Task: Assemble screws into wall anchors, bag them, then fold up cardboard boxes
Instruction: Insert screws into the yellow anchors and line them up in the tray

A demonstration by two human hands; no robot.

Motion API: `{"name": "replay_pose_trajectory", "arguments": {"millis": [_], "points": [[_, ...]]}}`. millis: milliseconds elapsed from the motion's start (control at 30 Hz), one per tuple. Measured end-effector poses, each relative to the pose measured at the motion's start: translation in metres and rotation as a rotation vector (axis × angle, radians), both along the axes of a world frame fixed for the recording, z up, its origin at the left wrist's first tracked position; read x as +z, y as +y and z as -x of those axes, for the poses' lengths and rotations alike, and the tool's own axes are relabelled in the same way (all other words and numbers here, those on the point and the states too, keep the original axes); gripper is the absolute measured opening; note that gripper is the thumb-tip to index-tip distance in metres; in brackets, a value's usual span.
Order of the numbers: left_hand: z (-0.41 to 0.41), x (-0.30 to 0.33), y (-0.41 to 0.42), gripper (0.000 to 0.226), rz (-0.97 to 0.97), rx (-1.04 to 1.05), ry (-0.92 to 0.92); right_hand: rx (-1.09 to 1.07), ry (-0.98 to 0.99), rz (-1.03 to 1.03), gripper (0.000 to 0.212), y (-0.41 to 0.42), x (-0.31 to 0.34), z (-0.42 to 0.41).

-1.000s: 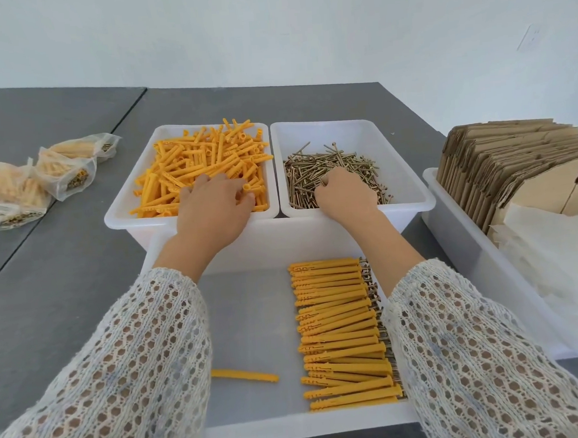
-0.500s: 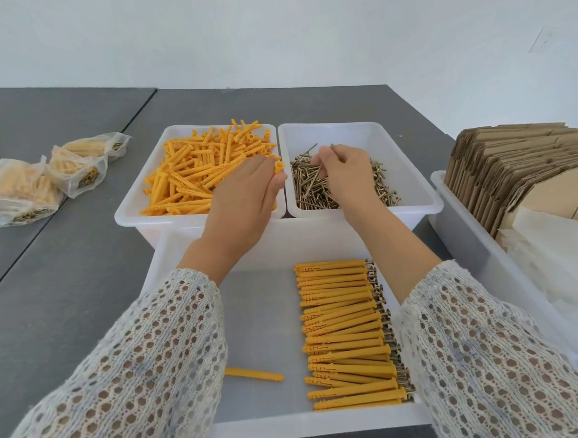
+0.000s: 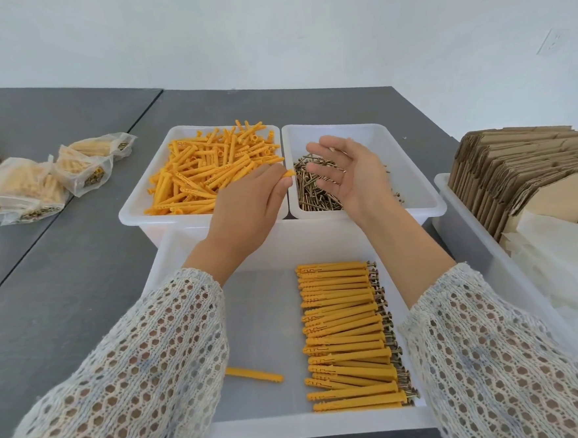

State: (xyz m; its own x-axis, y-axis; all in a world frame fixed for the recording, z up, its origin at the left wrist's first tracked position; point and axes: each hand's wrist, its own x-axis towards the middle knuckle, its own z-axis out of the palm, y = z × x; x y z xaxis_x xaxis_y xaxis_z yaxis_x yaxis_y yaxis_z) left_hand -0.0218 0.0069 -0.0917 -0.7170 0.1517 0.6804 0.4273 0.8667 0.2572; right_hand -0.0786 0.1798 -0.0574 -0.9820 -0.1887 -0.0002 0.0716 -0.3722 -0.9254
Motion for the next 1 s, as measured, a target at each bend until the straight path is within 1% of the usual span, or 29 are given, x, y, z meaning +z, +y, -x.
{"name": "replay_pose_trajectory", "arguments": {"millis": [67, 200, 333, 433, 633, 767, 867, 1000], "points": [[0.001, -0.001, -0.001, 0.033, -0.024, 0.009, -0.036, -0.031, 0.095, -0.112, 0.022, -0.003, 0.000, -0.002], [0.003, -0.002, 0.000, 0.036, -0.065, 0.016, -0.067, -0.038, 0.264, -0.313, 0.022, -0.011, -0.001, -0.008], [0.005, -0.001, -0.002, 0.037, -0.176, -0.001, -0.108, -0.067, 0.401, -0.443, 0.034, -0.023, -0.002, -0.015], [0.006, -0.001, -0.001, 0.036, -0.199, -0.010, -0.114, -0.101, 0.486, -0.536, 0.041, -0.031, -0.005, -0.018], [0.006, 0.001, -0.003, 0.034, -0.255, -0.032, -0.123, -0.184, 0.683, -0.784, 0.044, -0.038, -0.011, -0.022], [0.006, 0.002, -0.002, 0.034, -0.268, -0.034, -0.122, -0.243, 0.756, -0.857, 0.049, -0.039, -0.014, -0.023], [0.007, 0.001, -0.003, 0.036, -0.282, -0.028, -0.121, -0.263, 0.773, -0.851, 0.052, -0.039, -0.016, -0.023], [0.007, 0.000, -0.003, 0.035, -0.288, -0.031, -0.119, -0.268, 0.780, -0.894, 0.053, -0.039, -0.016, -0.023]]}}
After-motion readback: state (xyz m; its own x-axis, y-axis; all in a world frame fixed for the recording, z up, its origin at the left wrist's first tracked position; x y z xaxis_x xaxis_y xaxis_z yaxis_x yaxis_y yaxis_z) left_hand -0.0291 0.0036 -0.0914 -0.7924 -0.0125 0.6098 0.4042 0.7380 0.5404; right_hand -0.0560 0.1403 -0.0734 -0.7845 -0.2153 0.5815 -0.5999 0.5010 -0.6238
